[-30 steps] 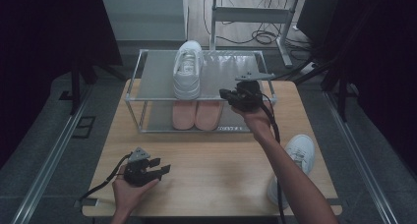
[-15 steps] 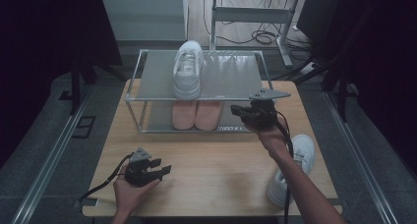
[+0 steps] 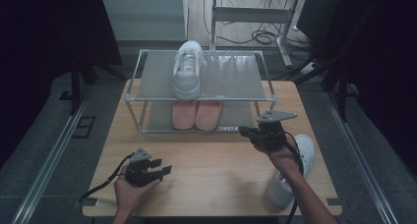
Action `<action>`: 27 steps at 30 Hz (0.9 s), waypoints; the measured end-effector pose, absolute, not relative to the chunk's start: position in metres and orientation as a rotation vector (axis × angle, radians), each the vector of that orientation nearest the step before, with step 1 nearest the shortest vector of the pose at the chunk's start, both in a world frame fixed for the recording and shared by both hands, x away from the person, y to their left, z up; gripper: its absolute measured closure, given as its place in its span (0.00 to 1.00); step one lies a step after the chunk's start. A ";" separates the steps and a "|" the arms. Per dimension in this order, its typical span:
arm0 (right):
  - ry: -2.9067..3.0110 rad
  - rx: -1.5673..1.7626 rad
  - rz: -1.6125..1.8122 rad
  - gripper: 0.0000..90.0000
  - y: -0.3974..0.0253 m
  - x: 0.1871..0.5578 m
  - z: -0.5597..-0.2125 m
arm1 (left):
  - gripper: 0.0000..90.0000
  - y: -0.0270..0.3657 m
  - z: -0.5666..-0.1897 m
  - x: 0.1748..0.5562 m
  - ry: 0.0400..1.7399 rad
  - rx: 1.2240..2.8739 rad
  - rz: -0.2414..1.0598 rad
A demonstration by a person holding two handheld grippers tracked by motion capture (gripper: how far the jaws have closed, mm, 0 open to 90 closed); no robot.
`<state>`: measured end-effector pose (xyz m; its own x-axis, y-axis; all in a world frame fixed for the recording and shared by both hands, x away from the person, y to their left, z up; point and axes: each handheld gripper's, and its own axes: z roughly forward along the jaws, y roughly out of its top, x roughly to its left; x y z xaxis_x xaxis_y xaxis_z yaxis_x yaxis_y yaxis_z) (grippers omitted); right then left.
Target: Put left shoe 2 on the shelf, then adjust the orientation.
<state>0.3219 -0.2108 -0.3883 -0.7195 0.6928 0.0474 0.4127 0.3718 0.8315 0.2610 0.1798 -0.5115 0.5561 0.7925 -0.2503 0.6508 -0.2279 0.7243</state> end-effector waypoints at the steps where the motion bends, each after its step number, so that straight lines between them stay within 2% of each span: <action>1: 2.324 0.971 1.277 1.00 -0.213 0.319 -0.389 | 0.52 0.180 -0.512 0.261 1.165 1.958 0.215; 14: 2.331 1.031 1.339 0.96 -0.238 0.296 -0.408 | 0.52 0.180 -0.511 0.260 1.168 1.950 0.211; 18: 2.319 1.046 1.342 1.00 -0.243 0.288 -0.412 | 0.52 0.179 -0.511 0.261 1.168 1.951 0.212; 27: 2.353 0.993 1.247 1.00 -0.247 0.267 -0.422 | 0.52 0.179 -0.511 0.260 1.167 1.953 0.206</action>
